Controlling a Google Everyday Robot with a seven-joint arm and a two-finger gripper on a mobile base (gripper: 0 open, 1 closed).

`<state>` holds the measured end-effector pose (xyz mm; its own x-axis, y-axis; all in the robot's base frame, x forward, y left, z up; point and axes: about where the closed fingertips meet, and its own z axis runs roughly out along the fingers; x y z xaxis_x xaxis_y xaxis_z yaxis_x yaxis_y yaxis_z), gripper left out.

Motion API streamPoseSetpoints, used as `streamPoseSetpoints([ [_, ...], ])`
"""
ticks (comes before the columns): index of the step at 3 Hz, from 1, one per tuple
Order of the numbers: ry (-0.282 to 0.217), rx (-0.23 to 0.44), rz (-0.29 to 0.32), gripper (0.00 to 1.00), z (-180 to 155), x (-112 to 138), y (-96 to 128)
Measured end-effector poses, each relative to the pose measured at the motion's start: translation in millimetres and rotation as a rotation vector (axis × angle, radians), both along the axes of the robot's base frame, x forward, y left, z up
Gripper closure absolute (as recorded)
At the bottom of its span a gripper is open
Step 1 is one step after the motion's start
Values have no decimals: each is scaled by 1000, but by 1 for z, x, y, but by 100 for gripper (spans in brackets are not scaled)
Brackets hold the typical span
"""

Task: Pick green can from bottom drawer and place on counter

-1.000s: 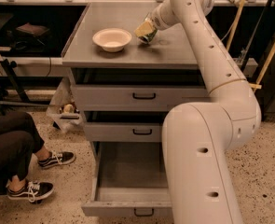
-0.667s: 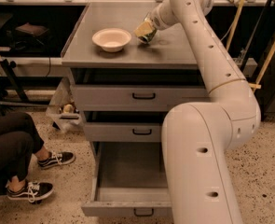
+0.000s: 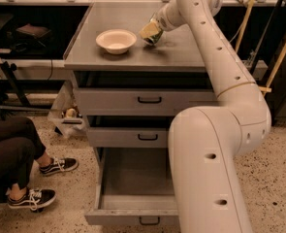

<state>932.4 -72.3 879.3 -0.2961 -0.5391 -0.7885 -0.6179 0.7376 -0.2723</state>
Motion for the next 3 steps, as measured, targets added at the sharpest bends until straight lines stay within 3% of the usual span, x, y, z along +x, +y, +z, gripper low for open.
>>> streamPoseSetpoints([
  [1, 0, 0, 0, 0, 0, 0, 0],
  [2, 0, 0, 0, 0, 0, 0, 0],
  [3, 46, -49, -13, 0, 23, -28, -16],
])
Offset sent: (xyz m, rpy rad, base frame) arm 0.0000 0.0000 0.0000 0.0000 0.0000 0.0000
